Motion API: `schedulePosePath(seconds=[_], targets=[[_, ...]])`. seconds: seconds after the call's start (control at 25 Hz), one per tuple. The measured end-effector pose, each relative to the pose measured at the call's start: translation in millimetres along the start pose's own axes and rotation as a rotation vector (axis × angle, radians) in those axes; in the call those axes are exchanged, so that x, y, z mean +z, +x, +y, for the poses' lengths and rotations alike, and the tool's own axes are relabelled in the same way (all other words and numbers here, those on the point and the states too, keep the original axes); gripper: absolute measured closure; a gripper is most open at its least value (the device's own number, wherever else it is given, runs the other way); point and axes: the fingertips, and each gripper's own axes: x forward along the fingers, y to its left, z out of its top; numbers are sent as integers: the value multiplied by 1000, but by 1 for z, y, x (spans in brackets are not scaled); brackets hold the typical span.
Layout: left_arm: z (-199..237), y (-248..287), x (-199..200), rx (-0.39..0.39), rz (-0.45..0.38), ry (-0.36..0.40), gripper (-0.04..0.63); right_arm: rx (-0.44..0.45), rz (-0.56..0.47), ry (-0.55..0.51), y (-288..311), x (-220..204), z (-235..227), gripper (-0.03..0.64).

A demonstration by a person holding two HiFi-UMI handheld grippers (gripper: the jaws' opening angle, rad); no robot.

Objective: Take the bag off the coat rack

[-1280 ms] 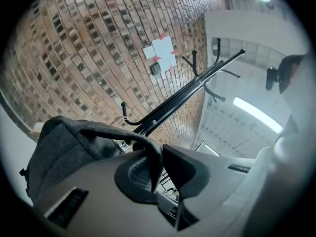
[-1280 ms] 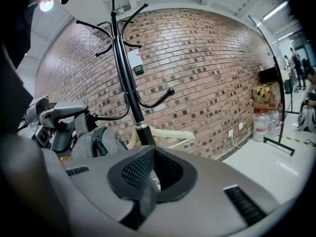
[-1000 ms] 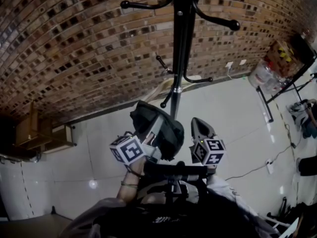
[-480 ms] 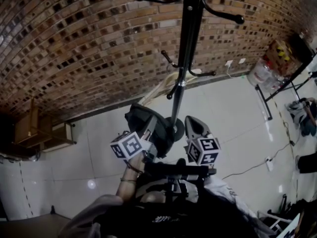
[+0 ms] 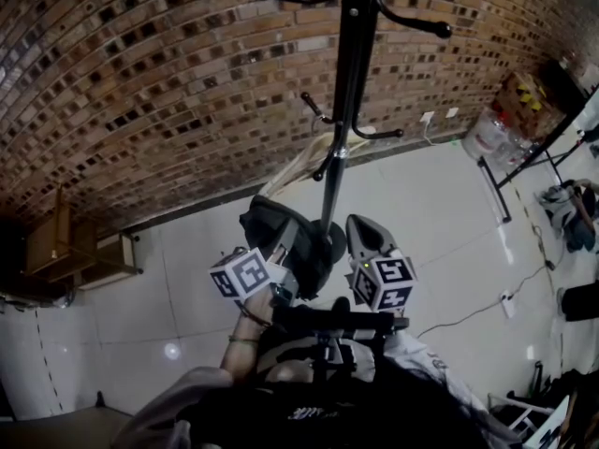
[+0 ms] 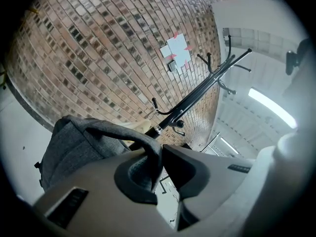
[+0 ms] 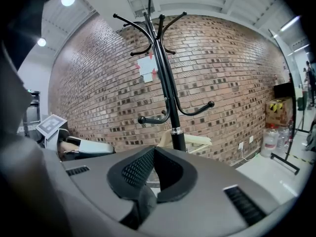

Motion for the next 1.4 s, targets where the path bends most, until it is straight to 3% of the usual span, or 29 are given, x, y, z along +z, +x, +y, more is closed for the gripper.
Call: schedulePosePath(seconds=[1.4], targets=[[-20, 4, -25, 0, 64, 0, 552, 23, 35, -10, -9, -10, -7, 607]])
